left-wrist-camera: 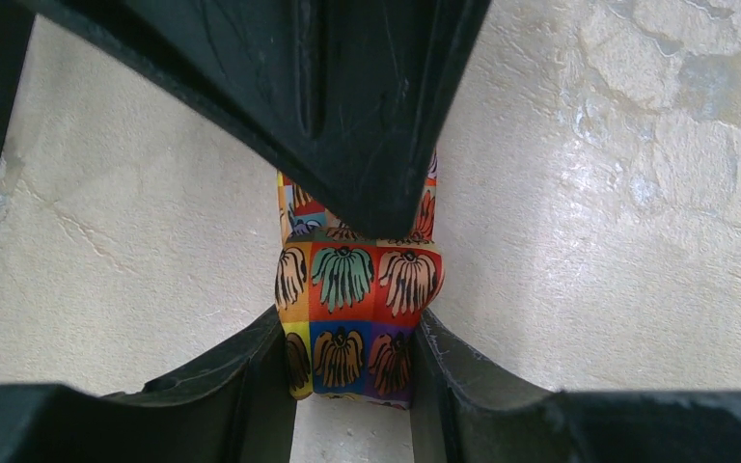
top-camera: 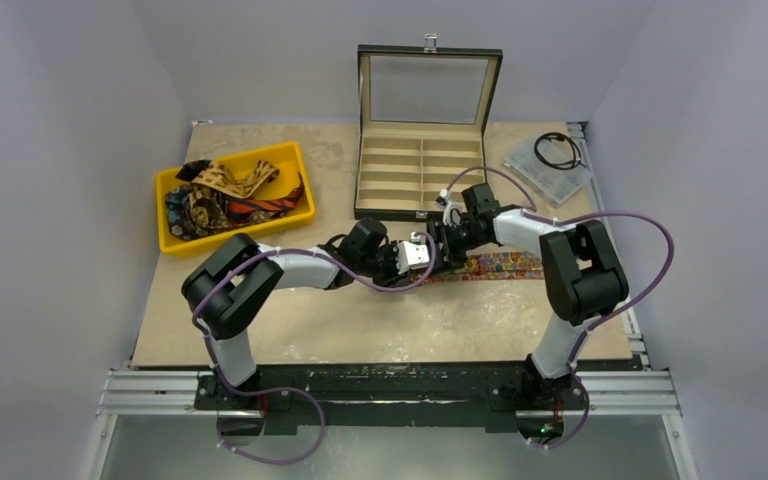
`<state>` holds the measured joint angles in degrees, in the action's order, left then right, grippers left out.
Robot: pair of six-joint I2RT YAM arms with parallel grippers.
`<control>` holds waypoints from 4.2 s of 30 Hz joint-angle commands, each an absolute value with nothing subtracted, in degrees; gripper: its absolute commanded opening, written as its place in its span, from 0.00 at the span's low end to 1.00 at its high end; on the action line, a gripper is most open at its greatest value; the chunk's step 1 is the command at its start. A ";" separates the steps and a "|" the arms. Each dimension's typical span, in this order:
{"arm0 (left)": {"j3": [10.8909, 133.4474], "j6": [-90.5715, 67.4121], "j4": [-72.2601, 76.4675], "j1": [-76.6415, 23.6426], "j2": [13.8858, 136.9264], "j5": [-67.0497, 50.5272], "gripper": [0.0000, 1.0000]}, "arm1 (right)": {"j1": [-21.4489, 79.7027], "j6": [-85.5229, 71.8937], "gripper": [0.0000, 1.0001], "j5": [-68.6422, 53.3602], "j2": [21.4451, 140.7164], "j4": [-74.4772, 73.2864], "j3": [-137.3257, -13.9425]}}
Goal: Roll the ties
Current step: Roll the tie at the center of the board.
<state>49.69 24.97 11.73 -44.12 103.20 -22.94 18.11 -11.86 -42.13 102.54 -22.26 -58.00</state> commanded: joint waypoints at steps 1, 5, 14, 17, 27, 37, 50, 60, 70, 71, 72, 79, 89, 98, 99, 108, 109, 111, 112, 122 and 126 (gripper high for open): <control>49.89 27.30 2.88 -44.57 105.73 -20.15 0.16 | 19.48 -19.63 0.52 -49.35 100.89 -14.84 -56.46; 50.06 27.66 2.48 -44.65 105.90 -20.36 0.16 | 20.75 -23.75 0.49 -51.14 102.95 -10.49 -56.74; 49.31 27.45 2.97 -44.61 105.64 -21.17 0.16 | 20.79 -17.63 0.29 -41.90 106.85 -16.87 -59.49; 49.51 27.51 3.01 -44.65 105.88 -21.74 0.16 | 20.82 -17.55 0.44 -41.71 107.70 -17.30 -60.23; 49.22 26.93 3.82 -43.80 105.60 -23.05 0.20 | 20.61 -16.23 0.00 -39.55 108.82 -17.91 -60.53; 40.31 14.19 31.08 -39.02 97.99 -37.00 0.66 | 20.35 -10.06 0.00 -25.94 111.75 -24.44 -60.79; 39.28 13.01 46.72 -39.02 107.90 -35.34 0.66 | 20.42 -6.43 0.00 -12.51 115.30 -28.36 -64.06; 42.64 12.21 48.04 -41.80 111.47 -34.98 0.48 | 20.85 -5.20 0.00 -22.02 114.24 -24.73 -60.97; 41.22 20.94 25.22 -42.01 104.38 -26.90 0.12 | 20.75 -5.88 0.22 -30.94 110.18 -23.63 -62.92; 41.36 21.56 22.77 -42.01 103.75 -25.81 0.12 | 20.62 -6.32 0.27 -32.23 109.00 -23.79 -63.01; 41.39 22.00 21.23 -42.01 103.29 -25.34 0.12 | 20.51 -6.89 0.31 -33.42 107.93 -23.65 -62.91; 43.08 24.06 14.69 -42.01 102.17 -24.29 0.11 | 19.86 -9.17 0.44 -41.90 102.25 -23.39 -61.90; 44.47 25.02 13.38 -42.01 103.27 -25.27 0.10 | 21.54 -16.07 0.53 -45.73 104.92 -17.75 -61.09; 44.74 25.07 12.83 -42.01 103.40 -25.71 0.11 | 21.60 -16.31 0.38 -45.96 108.85 -17.44 -62.51; 44.74 25.05 12.83 -41.95 103.44 -25.75 0.11 | 21.61 -15.97 0.30 -46.33 108.93 -17.59 -62.43; 44.03 23.03 14.59 -40.29 101.87 -29.01 0.19 | 21.40 -8.23 0.00 -34.50 112.67 -25.49 -63.48; 44.15 23.30 14.44 -40.08 102.05 -29.85 0.18 | 21.38 -7.56 0.00 -33.24 113.36 -26.22 -63.68; 44.56 23.98 13.77 -39.97 102.65 -30.09 0.14 | 21.06 -6.51 0.05 -34.43 114.38 -27.50 -64.42; 44.87 24.18 13.34 -39.91 103.06 -30.13 0.13 | 20.50 -6.60 0.12 -36.84 114.20 -27.62 -64.46; 45.44 24.70 12.35 -39.94 103.58 -29.71 0.11 | 18.02 -10.39 0.39 -49.27 108.44 -23.59 -61.93; 45.31 24.73 12.22 -39.98 103.37 -29.75 0.12 | 18.34 -13.07 0.45 -51.84 108.45 -21.11 -61.50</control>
<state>45.28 23.64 17.61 -40.56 102.30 -29.67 18.20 -11.73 -48.86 110.50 -22.90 -62.24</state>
